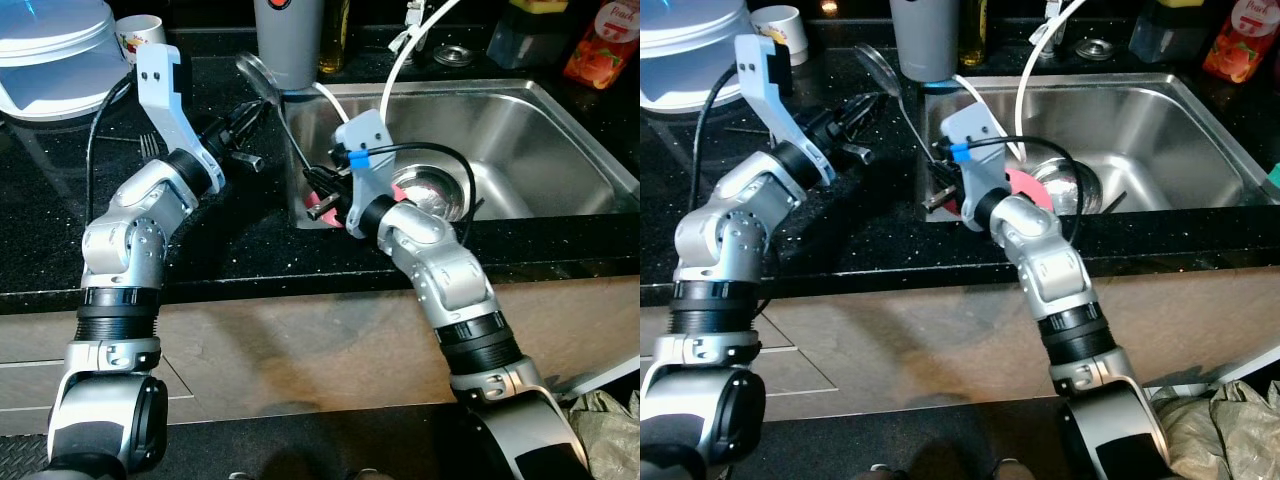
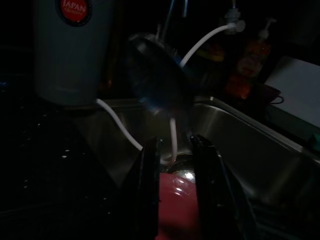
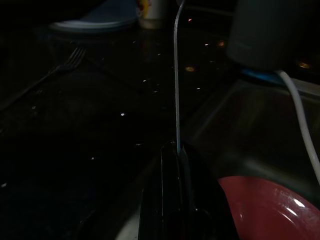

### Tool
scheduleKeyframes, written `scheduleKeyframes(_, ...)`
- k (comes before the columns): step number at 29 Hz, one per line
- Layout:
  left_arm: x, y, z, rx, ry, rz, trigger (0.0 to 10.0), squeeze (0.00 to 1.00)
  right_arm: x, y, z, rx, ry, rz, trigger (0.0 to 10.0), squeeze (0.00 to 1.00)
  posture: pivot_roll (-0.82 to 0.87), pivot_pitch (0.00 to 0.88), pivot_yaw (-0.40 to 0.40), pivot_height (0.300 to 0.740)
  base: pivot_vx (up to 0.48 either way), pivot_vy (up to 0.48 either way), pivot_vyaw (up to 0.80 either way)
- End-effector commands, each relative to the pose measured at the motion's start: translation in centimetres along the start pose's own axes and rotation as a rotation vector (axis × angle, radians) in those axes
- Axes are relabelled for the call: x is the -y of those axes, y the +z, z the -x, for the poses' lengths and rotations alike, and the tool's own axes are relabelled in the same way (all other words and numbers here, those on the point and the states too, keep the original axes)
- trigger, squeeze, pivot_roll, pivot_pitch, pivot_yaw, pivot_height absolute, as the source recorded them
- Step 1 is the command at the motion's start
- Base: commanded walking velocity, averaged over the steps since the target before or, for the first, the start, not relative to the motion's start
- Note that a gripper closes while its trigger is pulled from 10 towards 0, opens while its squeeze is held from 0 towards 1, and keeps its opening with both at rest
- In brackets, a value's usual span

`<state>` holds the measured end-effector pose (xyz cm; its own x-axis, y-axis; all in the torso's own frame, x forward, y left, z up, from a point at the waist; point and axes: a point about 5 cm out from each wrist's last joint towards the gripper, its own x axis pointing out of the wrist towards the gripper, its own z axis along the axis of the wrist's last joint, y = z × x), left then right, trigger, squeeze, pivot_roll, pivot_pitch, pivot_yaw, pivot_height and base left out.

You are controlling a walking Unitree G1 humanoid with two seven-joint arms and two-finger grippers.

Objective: Kitchen organization

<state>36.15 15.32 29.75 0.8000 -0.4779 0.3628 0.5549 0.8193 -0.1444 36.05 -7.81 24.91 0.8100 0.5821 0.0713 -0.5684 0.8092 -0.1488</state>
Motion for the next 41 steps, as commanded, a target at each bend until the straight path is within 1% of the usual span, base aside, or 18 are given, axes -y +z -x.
scheduleKeyframes(1,-0.2,-0.2,0.1,-0.013,0.018,-0.008,10.0,0.0,0.4,0.5,-0.1,0.029,-0.018,-0.033,0.0,0.0,-0.01,0.11,0.002,0.74,0.0,0.0,0.0)
scheduleKeyframes(4,-0.3,-0.3,0.1,-0.013,0.025,-0.007,10.0,0.0,0.7,0.5,0.0,0.034,-0.033,-0.042,0.0,0.0,-0.01,0.105,-0.001,0.74,0.0,0.0,0.0)
scheduleKeyframes(7,-0.7,-0.4,0.3,-0.012,0.066,-0.011,10.0,0.0,2.7,0.8,0.3,0.063,-0.145,-0.09,0.0,0.0,-0.01,0.093,-0.004,0.74,0.0,0.0,0.0)
scheduleKeyframes(8,-0.7,-0.4,0.3,-0.012,0.066,-0.011,10.0,0.0,2.7,0.8,0.3,0.063,-0.145,-0.09,0.0,0.0,-0.01,0.093,-0.004,0.74,0.0,0.0,0.0)
scheduleKeyframes(11,0.5,-2.1,0.4,-0.126,-0.023,-0.165,10.0,0.0,4.4,-1.1,0.9,-0.054,-0.234,0.023,0.0,0.0,-0.01,0.096,-0.005,0.74,0.0,0.0,0.0)
scheduleKeyframes(13,1.0,-2.7,0.4,-0.153,-0.058,-0.199,10.0,0.0,4.5,-1.7,1.0,-0.091,-0.242,0.061,0.0,0.0,-0.01,0.097,-0.005,0.74,0.0,0.0,0.0)
scheduleKeyframes(16,2.2,-3.8,0.2,-0.199,-0.112,-0.263,10.0,0.0,5.0,-2.9,1.1,-0.127,-0.274,0.053,0.0,0.0,-0.01,0.101,0.001,0.74,0.0,0.0,0.0)
scheduleKeyframes(17,2.9,-4.7,0.1,-0.229,-0.137,-0.319,10.0,0.0,5.5,-3.9,1.2,-0.157,-0.312,0.04,0.0,0.0,-0.01,0.102,0.005,0.74,0.0,0.0,0.0)
scheduleKeyframes(25,3.7,-5.7,-0.3,-0.269,-0.187,-0.428,10.0,0.0,6.7,-6.2,1.5,-0.262,-0.367,0.107,0.0,0.0,-0.01,0.11,0.012,0.74,0.0,0.0,0.0)
scheduleKeyframes(26,3.9,-5.8,-0.4,-0.271,-0.197,-0.44,10.0,0.0,6.9,-6.7,1.5,-0.283,-0.372,0.109,1.8,0.0,-0.01,0.111,0.01,0.74,0.0,0.0,0.0)
scheduleKeyframes(27,3.9,-5.8,-0.4,-0.271,-0.197,-0.44,10.0,0.0,6.9,-6.7,1.5,-0.283,-0.372,0.109,1.8,0.0,-0.01,0.111,0.01,0.74,0.0,0.0,0.0)
scheduleKeyframes(28,4.0,-5.8,-0.4,-0.276,-0.207,-0.446,10.0,0.0,7.1,-7.1,1.6,-0.303,-0.375,0.114,4.0,0.0,-0.01,0.111,0.01,0.74,0.0,0.0,0.0)
scheduleKeyframes(29,4.0,-5.8,-0.4,-0.276,-0.207,-0.446,10.0,0.0,7.1,-7.1,1.6,-0.303,-0.375,0.114,4.0,0.0,-0.01,0.111,0.01,0.74,0.0,0.0,0.0)
scheduleKeyframes(30,4.0,-5.9,-0.5,-0.284,-0.21,-0.45,10.0,0.0,7.3,-7.7,1.8,-0.329,-0.381,0.113,7.3,0.0,-0.01,0.114,0.009,0.74,0.0,0.0,0.0)
scheduleKeyframes(31,4.0,-5.9,-0.5,-0.284,-0.21,-0.45,10.0,0.0,7.3,-7.7,1.8,-0.329,-0.381,0.113,7.3,0.0,-0.01,0.114,0.009,0.74,0.0,0.0,0.0)
scheduleKeyframes(33,4.0,-5.9,-0.4,-0.295,-0.211,-0.461,10.0,0.0,7.6,-8.4,2.0,-0.373,-0.386,0.127,10.0,0.0,-0.01,0.115,0.009,0.74,0.0,0.0,0.0)
scheduleKeyframes(38,3.9,-5.7,-0.3,-0.297,-0.213,-0.464,10.0,0.0,8.0,-9.1,2.3,-0.444,-0.38,0.152,10.0,0.0,-0.01,0.117,0.008,0.74,0.0,0.0,0.0)
scheduleKeyframes(41,3.3,-5.0,-0.4,-0.279,-0.192,-0.434,10.0,0.0,9.0,-8.6,2.4,-0.47,-0.372,0.147,10.0,0.0,0.0,0.118,0.009,0.74,0.0,0.0,0.0)
